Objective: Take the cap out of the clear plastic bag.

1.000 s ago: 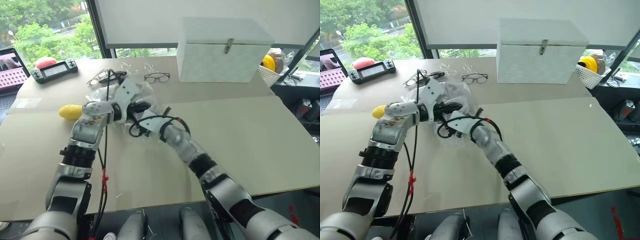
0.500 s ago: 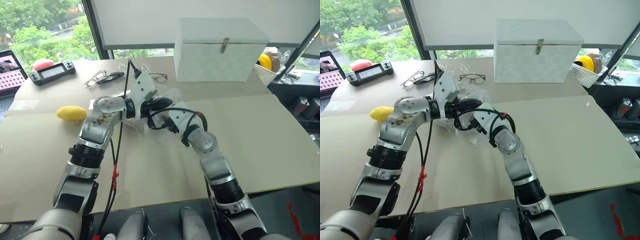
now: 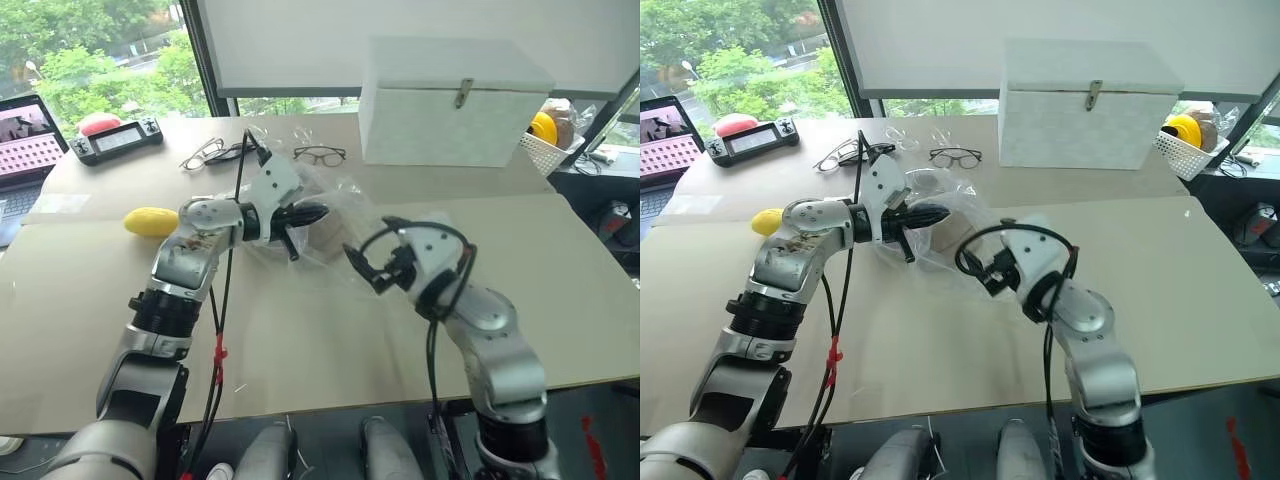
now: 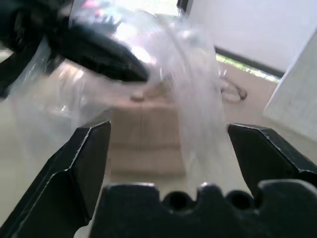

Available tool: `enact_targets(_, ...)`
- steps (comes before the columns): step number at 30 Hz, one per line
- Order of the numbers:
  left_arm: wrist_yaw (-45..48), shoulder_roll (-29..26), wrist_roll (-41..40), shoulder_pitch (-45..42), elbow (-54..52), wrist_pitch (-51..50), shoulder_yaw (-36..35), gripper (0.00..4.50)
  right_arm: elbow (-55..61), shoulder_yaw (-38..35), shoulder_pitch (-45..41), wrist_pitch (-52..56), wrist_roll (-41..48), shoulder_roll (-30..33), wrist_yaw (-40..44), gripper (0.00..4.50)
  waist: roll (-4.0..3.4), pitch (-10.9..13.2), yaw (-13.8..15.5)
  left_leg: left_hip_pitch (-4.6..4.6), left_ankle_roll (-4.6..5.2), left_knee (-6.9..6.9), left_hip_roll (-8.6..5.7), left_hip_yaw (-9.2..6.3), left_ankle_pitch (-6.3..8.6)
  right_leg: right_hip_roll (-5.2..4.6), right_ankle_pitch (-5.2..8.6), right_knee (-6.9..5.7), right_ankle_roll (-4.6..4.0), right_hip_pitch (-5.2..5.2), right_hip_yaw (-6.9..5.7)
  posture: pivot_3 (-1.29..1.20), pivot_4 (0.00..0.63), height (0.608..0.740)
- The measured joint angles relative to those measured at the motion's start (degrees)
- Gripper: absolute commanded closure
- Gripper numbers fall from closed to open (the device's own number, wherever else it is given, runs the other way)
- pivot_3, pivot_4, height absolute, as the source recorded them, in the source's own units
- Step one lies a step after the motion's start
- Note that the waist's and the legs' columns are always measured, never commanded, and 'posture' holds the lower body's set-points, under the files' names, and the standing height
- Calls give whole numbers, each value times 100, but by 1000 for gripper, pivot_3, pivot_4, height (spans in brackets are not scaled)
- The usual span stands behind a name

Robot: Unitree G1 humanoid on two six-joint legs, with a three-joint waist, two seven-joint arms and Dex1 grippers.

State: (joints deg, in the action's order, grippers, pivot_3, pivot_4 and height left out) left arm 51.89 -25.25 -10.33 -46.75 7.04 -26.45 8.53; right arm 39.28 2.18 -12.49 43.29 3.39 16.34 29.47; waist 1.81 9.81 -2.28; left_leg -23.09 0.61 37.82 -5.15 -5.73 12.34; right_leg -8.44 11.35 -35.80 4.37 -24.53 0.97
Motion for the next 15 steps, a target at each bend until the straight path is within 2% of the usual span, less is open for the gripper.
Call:
enact_targets(4,1,-9,1,0,19,0,17,4500,244,-636,233,340,279,321,26,39,0,0,2,16,0,1,0,1,0,0,2,6,2,20,1,0,150,740)
enact_targets(7,6,-10,1,0,34,0,20,4500,769,-907,13,705,979,146,85,39,0,0,-22,22,0,-1,9,1,0,2,11,2,11,19,0,0,150,740)
enact_targets(12,29,1,2,-9,63,6,43,4500,1058,-200,-606,1240,2071,-674,25,39,0,0,-12,24,0,0,10,-4,0,2,6,2,3,24,0,0,150,740)
enact_targets(15,34,-10,4,-14,79,10,42,4500,699,139,-883,1362,2276,-931,-164,39,0,0,16,22,1,3,7,-8,0,0,2,4,-2,27,0,0,150,740)
